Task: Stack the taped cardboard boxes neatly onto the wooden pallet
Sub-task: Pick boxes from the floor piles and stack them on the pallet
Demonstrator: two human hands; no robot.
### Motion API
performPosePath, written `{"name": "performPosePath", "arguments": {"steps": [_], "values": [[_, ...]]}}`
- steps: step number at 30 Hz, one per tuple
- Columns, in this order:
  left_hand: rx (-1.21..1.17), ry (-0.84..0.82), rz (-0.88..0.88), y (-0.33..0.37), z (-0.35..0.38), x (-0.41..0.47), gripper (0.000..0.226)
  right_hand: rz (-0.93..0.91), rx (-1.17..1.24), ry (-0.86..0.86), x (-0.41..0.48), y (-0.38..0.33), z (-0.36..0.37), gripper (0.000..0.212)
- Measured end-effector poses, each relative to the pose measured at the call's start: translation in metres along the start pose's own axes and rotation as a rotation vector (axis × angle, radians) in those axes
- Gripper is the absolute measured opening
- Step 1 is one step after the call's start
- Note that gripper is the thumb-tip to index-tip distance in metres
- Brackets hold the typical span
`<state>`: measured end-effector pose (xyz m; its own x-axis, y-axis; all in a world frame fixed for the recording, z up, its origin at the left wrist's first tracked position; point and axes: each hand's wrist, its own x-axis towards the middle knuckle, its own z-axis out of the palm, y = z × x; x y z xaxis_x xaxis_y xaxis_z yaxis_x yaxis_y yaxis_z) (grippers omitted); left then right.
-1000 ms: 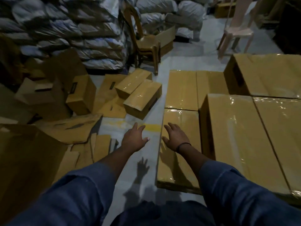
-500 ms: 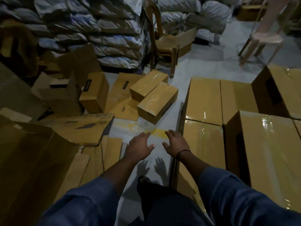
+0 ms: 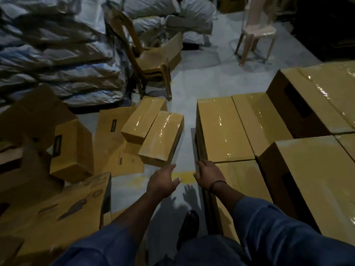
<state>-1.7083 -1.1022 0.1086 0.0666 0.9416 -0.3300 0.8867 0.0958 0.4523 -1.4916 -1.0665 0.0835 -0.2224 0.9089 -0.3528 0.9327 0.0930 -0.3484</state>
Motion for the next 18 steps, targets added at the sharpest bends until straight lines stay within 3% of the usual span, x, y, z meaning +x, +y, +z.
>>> {"name": "performPosePath", "arguments": {"steps": [8, 18], "values": [[-0.074, -0.047, 0.043, -0.024, -0.055, 0.107, 0.061, 0.103, 0.073, 0.006, 0.093, -0.029, -0.037, 0.063], [-0.029, -0.224, -0.066, -0.148, -0.096, 0.245, 0.07, 0.192, 0.084, -0.086, 0.226, -0.067, -0.019, 0.063]]}}
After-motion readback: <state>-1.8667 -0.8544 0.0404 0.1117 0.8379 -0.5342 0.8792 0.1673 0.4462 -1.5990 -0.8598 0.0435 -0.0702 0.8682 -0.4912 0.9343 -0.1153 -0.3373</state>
